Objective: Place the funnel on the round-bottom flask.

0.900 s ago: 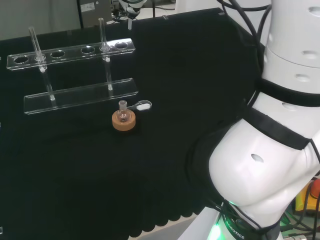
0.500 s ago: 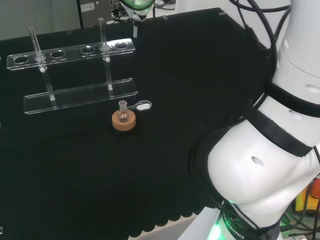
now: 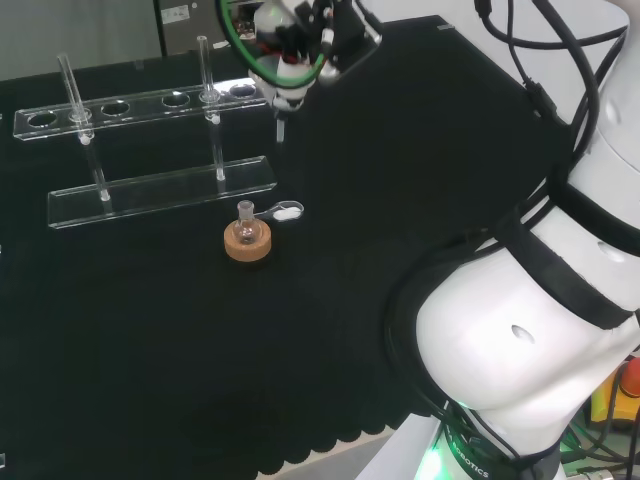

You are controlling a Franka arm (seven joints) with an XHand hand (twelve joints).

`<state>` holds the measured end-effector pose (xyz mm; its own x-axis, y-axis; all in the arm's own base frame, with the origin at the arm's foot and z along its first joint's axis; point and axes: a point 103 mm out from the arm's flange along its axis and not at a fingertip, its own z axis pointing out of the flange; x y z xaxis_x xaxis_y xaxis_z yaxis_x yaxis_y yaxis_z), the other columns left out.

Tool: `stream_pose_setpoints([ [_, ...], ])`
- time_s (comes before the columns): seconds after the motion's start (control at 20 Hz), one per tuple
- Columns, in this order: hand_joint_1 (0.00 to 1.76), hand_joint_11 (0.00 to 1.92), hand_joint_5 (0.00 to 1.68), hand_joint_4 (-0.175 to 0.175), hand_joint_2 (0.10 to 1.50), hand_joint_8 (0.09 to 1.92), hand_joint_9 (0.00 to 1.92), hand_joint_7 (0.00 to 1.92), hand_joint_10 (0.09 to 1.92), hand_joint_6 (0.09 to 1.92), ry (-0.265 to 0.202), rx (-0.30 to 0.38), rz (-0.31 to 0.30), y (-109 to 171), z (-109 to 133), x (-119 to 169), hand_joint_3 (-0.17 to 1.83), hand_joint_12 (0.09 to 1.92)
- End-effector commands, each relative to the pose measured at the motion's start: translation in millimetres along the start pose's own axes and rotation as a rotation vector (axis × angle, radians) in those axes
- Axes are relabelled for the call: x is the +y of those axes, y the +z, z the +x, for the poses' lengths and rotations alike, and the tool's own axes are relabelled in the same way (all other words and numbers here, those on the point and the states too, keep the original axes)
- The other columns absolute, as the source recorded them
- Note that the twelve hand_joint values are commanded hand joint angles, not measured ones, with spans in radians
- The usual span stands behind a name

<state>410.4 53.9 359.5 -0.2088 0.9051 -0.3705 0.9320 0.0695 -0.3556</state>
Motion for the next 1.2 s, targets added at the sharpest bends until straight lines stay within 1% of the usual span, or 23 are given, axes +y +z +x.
stream_pose_setpoints([
  [0.05, 0.94, 0.42, 0.62, -0.016, 0.64, 0.79, 0.85, 0.62, 0.61, 0.81, -0.026, -0.026, 0.017, 14.1, 35.4, 3.0, 0.68, 1.32],
  [0.4, 0.94, 0.43, 0.62, -0.016, 0.64, 0.79, 0.85, 0.61, 0.61, 0.81, -0.057, -0.065, 0.047, 21.9, 56.2, 16.2, 0.68, 1.32],
  [0.7, 0.94, 0.43, 0.62, -0.016, 0.63, 0.79, 0.85, 0.61, 0.61, 0.81, -0.062, -0.088, 0.070, 29.2, 69.5, 28.6, 0.68, 1.31],
  [0.8, 0.94, 0.43, 0.62, -0.016, 0.63, 0.79, 0.85, 0.61, 0.61, 0.81, -0.068, -0.087, 0.074, 31.5, 71.9, 33.1, 0.68, 1.31],
  [1.05, 0.94, 0.43, 0.62, -0.016, 0.63, 0.79, 0.84, 0.61, 0.61, 0.81, -0.070, -0.082, 0.076, 38.0, 68.2, 43.6, 0.68, 1.31],
  [1.2, 0.94, 0.43, 0.62, -0.016, 0.63, 0.79, 0.84, 0.61, 0.61, 0.82, -0.060, -0.089, 0.081, 39.1, 72.3, 47.9, 0.69, 1.31],
])
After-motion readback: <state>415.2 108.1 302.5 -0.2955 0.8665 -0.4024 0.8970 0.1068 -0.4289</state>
